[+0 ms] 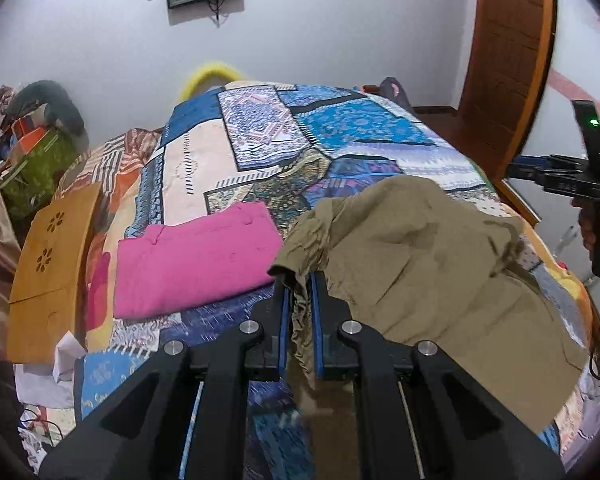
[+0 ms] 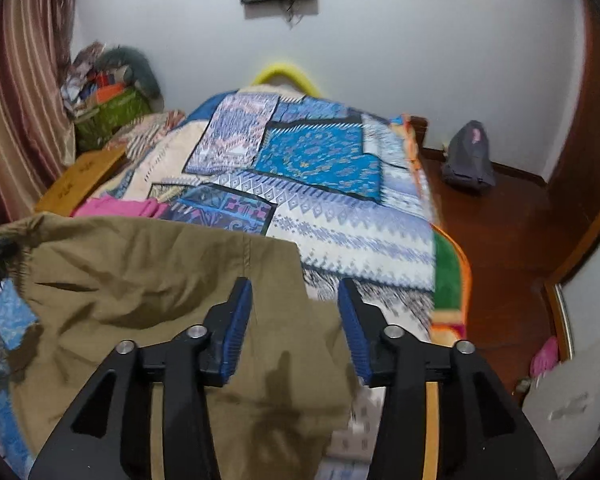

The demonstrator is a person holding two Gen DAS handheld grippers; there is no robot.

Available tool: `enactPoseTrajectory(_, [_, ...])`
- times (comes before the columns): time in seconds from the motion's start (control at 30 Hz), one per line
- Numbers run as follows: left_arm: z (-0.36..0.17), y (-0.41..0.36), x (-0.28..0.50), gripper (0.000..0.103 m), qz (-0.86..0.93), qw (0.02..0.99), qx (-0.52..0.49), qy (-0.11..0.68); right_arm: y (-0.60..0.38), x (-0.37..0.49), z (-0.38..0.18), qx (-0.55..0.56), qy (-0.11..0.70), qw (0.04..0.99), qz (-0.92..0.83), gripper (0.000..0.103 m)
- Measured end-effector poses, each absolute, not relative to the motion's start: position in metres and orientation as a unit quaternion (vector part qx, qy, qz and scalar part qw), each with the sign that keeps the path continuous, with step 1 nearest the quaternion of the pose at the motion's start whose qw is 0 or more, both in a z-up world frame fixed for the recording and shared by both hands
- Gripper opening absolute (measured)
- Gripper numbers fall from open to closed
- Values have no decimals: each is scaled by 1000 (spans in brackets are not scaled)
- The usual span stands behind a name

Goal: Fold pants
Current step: 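Lift the pants waistband with the left gripper while the right gripper lifts the leg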

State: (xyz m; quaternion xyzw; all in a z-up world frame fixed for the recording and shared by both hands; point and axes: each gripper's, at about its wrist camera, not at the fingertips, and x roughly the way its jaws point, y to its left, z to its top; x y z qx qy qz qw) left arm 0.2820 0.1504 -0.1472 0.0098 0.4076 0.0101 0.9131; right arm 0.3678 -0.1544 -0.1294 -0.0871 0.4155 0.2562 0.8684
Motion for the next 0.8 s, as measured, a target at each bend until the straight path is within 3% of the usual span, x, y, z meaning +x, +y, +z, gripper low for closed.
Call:
enactPoseTrajectory(0.23, [-169, 171, 311, 9, 19, 903, -1, 429, -106, 427, -186, -145, 452, 836, 274, 53])
enactPoseTrajectory(0.43, [-185, 172, 319, 9, 19, 899, 12, 437, -100, 460, -227, -125, 498, 807, 291, 53])
enactPoseTrajectory(0.6, [-193, 174, 324, 9, 20, 897, 15, 442, -102, 459, -230, -103, 486, 812, 306, 52])
enactPoseTrajectory(0.77, [-195, 173, 326, 9, 24, 897, 13, 441, -97, 449, -231, -111, 476, 815, 311, 13])
enactPoseTrajectory(0.8, [-195, 173, 326, 9, 26, 897, 14, 440, -95, 451, -231, -112, 475, 816, 310, 13])
